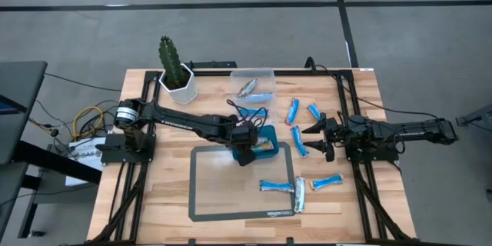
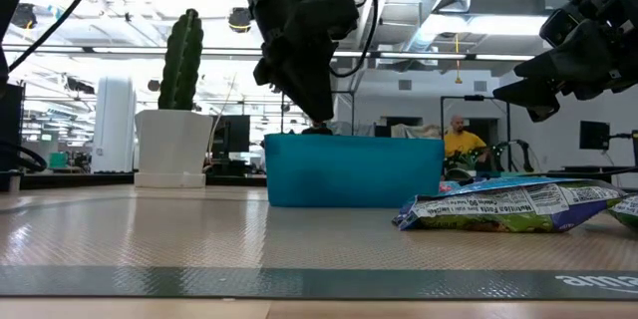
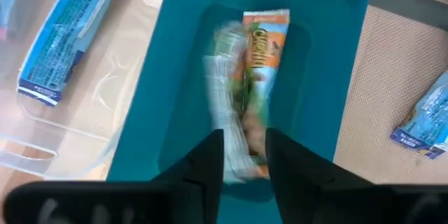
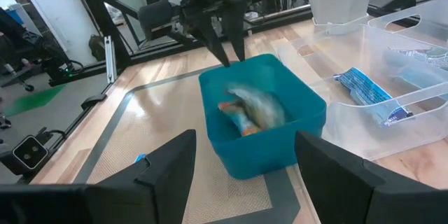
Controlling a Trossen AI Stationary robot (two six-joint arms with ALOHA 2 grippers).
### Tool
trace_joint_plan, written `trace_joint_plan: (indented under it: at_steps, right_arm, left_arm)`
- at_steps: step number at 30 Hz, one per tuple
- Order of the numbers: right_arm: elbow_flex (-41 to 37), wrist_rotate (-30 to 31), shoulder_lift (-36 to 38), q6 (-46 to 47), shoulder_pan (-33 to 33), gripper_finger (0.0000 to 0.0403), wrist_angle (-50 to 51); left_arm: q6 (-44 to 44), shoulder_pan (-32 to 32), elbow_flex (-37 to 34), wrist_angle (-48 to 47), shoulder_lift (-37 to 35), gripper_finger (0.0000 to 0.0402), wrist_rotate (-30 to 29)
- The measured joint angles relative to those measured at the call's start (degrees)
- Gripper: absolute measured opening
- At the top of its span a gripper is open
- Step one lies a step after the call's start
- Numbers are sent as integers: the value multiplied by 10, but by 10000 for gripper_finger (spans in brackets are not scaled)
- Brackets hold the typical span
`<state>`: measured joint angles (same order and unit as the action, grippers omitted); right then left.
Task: Pick and place Granola Bars by type
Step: Put the yellow granola bar into the top transparent bin, then put the blue granola bar into the bottom transparent bin
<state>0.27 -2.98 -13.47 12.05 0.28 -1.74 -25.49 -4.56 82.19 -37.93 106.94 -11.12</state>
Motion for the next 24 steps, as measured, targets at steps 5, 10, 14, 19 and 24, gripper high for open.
trace_joint_plan:
  at_steps: [5, 10, 14, 19, 24]
  right_arm:
    - [0, 0, 0, 0, 0, 235, 0]
    - [0, 0, 0, 0, 0, 235, 0]
    - [0, 0, 0, 0, 0, 235, 0]
    - [0, 0, 0, 0, 0, 235, 0]
    - [0, 0, 0, 0, 0, 235, 0]
  left_arm:
    - [-24, -4, 6, -1, 0, 132, 3]
    - [-25, -23, 44, 16, 0, 139, 3]
    - [38, -54, 88, 36, 0, 135, 14]
    - [152, -95, 110, 45, 0, 133, 61]
    - [196, -123, 116, 54, 17, 133, 102]
